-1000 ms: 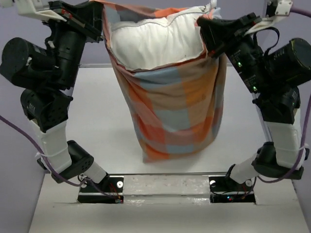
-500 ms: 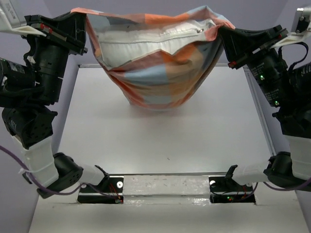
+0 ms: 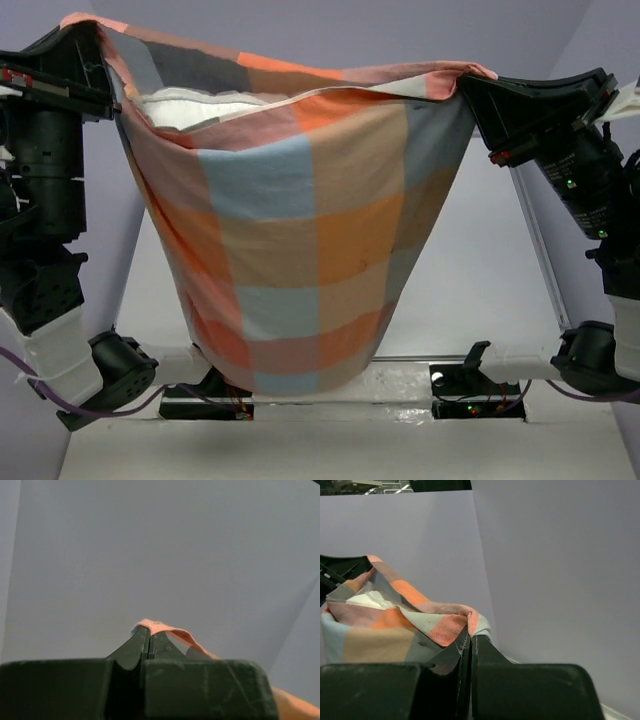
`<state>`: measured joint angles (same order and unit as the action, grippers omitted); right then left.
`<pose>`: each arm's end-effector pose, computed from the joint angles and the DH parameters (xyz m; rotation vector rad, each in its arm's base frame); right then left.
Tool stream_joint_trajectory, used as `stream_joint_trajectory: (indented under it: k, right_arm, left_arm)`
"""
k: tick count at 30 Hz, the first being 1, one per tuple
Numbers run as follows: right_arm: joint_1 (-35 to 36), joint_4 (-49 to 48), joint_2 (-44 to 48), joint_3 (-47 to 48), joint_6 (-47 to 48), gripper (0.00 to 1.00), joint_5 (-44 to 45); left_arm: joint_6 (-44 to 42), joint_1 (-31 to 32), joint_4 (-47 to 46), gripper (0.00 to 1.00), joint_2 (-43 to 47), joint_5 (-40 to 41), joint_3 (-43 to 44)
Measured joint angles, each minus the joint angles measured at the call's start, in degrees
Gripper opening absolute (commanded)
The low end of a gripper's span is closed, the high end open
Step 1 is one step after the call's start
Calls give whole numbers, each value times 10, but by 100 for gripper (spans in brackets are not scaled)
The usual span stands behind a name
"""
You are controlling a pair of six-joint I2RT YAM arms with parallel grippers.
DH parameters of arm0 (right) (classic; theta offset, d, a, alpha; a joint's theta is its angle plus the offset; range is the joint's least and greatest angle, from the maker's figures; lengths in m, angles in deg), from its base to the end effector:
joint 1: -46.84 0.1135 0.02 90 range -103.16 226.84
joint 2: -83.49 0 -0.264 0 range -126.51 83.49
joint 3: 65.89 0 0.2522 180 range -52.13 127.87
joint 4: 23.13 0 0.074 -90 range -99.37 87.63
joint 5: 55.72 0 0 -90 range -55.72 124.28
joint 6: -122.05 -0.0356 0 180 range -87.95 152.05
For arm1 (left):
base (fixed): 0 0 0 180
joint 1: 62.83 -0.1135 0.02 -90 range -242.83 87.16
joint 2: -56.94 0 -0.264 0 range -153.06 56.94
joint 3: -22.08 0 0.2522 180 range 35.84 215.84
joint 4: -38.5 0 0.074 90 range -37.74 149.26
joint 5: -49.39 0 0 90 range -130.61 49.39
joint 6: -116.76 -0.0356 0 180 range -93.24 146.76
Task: Put the pillow into the pillowcase
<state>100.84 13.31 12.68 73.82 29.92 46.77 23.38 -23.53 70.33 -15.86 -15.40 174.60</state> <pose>0.0743 0.0891 0.6565 -0.2655 1.0148 0.7821 0.0546 -0.0251 0.6926 -0.1290 0.8319 -0.4282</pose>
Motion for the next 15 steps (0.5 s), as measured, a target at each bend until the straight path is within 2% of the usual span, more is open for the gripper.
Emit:
stream_joint_trajectory:
  k: [2,3,6,7,8,10,12,15]
  right_arm:
    - [2,36,-27,45,-10,0,-17]
    - [2,43,-40,58,-15,0,-25]
    - [4,50,-69,63,-43,0,-69]
    - [7,55,-77,57,-55,0,-89]
    - [10,55,-82,45,-63,0,-102]
    - [41,37,-61,-46,-91,0,-134]
    - [96,27,-45,-128,-106,0,-137]
    - [201,23,-56,-209,-120,0,-131]
  left_arm:
    - [-15,0,3,0,-19,28,27]
    - [-17,0,19,0,-46,34,77]
    - [-19,0,32,0,-107,33,189]
    - [-21,0,24,0,-115,34,193]
    - [-26,0,12,0,-114,37,179]
    - [-43,0,-16,0,-80,51,99]
    - [-66,0,-31,0,-64,76,30]
    - [-101,-1,-35,0,-92,126,37]
